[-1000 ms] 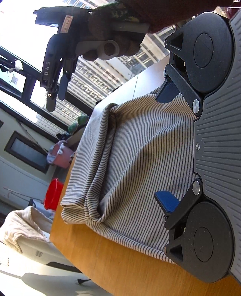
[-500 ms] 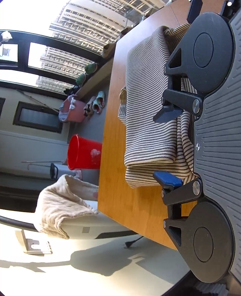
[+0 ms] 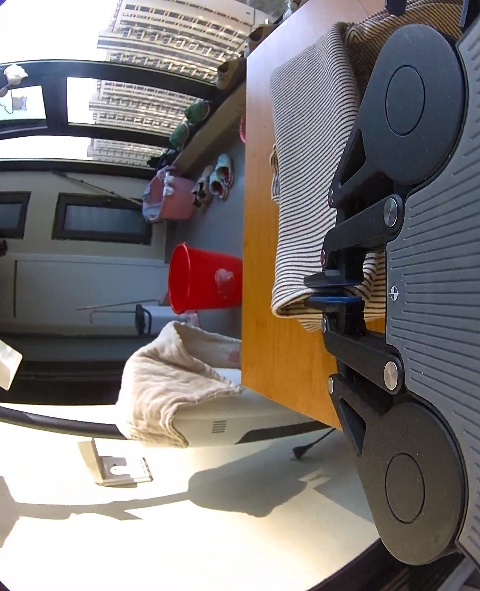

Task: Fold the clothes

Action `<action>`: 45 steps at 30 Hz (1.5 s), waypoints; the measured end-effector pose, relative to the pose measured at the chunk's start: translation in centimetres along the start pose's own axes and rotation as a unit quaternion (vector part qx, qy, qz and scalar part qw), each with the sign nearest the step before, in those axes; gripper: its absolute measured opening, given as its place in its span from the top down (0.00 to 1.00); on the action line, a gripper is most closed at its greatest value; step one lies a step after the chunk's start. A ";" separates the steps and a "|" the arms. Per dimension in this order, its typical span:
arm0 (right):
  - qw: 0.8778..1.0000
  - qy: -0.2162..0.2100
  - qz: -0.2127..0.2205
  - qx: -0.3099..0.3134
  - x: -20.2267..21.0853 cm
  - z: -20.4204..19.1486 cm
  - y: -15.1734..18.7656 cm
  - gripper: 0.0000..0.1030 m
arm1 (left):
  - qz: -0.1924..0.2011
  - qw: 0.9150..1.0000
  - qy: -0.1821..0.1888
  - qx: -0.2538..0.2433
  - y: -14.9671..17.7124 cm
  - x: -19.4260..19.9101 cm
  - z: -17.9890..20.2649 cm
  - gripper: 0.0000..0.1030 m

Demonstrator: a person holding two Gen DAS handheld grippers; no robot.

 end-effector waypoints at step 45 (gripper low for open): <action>0.993 0.046 -0.106 0.036 -18.4 3.2 -9.1 0.94 | -0.015 0.989 0.144 0.035 4.3 -2.4 5.4 0.02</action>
Point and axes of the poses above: each gripper's, at about its wrist camera, not at the fingertips, and x roughly against the way its jaws point, z to its right, y to its underside, the point moved 10 cm from there along -x, roughly the way its jaws point, and after that the axes turned 6 degrees about y, right-handed, at the moved point
